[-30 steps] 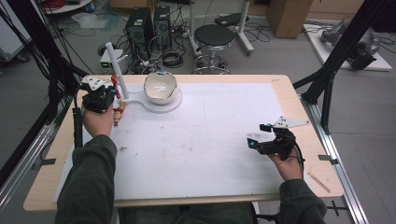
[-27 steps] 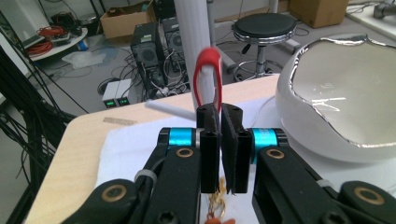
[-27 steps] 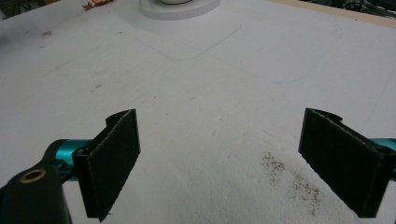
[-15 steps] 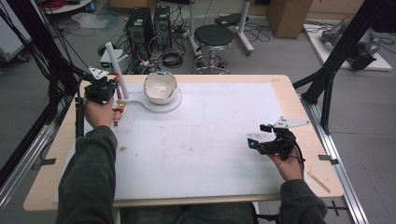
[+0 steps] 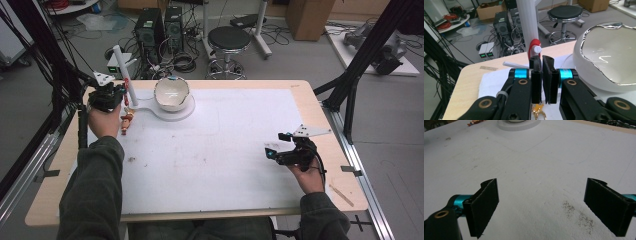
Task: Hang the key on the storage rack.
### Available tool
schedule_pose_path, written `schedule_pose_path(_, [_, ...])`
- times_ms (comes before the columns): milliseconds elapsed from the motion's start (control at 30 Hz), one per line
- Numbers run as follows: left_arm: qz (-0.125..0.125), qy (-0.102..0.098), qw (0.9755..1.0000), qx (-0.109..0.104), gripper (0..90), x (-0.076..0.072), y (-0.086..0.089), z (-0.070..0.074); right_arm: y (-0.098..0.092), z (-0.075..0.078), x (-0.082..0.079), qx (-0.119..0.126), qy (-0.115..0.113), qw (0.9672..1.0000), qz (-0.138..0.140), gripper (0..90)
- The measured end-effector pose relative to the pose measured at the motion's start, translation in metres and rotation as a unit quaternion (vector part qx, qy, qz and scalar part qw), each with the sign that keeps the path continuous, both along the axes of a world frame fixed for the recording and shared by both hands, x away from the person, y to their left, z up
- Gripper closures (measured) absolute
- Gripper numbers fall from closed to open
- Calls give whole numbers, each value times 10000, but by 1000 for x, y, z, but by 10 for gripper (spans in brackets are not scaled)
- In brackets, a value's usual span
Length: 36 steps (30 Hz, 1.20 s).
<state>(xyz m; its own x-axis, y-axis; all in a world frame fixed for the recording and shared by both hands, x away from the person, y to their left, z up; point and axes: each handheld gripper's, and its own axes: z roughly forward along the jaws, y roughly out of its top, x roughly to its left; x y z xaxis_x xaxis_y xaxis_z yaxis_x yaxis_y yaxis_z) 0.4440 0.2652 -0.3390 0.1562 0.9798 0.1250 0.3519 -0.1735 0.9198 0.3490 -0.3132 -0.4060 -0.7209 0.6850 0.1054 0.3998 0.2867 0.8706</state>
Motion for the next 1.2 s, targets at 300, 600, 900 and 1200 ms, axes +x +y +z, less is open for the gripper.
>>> schedule_pose_path(300, [-151,-20,9998,-130,816,-11,9,-4,-2,1,-1,6,-40,10000,-35,119])
schedule_pose_path(600, [-514,-19,9983,-258,758,-25,12,-7,-4,3,-2,26,-66,9999,-107,119])
schedule_pose_path(900, [-803,-60,9961,-347,708,-35,12,-5,-7,4,-3,25,-92,9998,-162,119])
schedule_pose_path(1200, [-1037,-14,9937,-414,642,-43,11,-7,-8,4,-3,10,-104,9997,-213,119])
